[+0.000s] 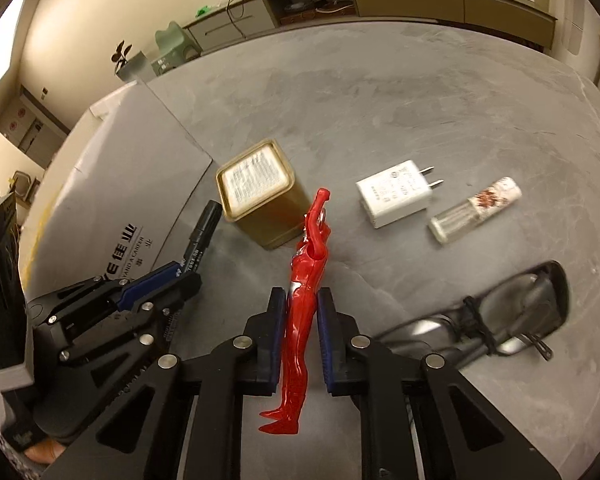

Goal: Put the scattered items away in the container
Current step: 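Lift the marker and red figure and carry both over the box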

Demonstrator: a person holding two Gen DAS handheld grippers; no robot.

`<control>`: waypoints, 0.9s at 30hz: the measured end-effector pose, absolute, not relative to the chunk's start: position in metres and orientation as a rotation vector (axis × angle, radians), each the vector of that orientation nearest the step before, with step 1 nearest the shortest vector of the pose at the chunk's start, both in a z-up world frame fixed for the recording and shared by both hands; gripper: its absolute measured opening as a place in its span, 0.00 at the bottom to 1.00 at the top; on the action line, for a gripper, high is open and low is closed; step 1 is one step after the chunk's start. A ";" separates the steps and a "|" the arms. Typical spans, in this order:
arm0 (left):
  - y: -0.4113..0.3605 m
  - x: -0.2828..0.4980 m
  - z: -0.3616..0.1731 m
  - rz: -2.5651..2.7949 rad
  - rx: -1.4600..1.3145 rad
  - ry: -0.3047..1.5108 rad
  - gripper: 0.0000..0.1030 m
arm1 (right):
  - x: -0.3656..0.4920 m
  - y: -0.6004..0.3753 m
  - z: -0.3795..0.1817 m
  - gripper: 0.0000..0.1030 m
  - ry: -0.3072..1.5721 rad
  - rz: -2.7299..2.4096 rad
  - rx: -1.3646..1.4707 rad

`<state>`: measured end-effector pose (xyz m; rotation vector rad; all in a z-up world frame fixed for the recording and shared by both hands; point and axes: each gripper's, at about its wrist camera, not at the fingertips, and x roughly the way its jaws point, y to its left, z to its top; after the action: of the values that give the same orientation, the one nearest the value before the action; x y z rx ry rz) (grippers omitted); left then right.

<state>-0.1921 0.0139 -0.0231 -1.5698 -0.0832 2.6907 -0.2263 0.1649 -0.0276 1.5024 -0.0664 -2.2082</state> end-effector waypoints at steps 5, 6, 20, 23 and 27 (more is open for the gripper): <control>0.014 -0.188 -0.010 2.689 -1.528 -0.120 0.13 | -0.222 0.172 -0.015 0.16 -0.105 -2.237 1.475; 0.014 -0.187 -0.007 2.689 -1.517 -0.131 0.13 | -0.222 0.173 -0.011 0.16 -0.112 -2.244 1.468; 0.000 -0.163 0.036 2.752 -1.404 -0.181 0.13 | -0.206 0.159 0.024 0.16 -0.086 -2.267 1.380; -0.007 -0.159 0.044 2.773 -1.376 -0.191 0.13 | -0.203 0.150 0.030 0.16 -0.064 -2.277 1.359; -0.019 -0.152 0.055 2.802 -1.343 -0.210 0.13 | -0.201 0.139 0.037 0.16 -0.031 -2.289 1.333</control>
<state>-0.1523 -0.0193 0.0555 -1.3427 -0.2100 2.8021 -0.2005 0.1385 0.0367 1.3334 -0.0314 -2.2891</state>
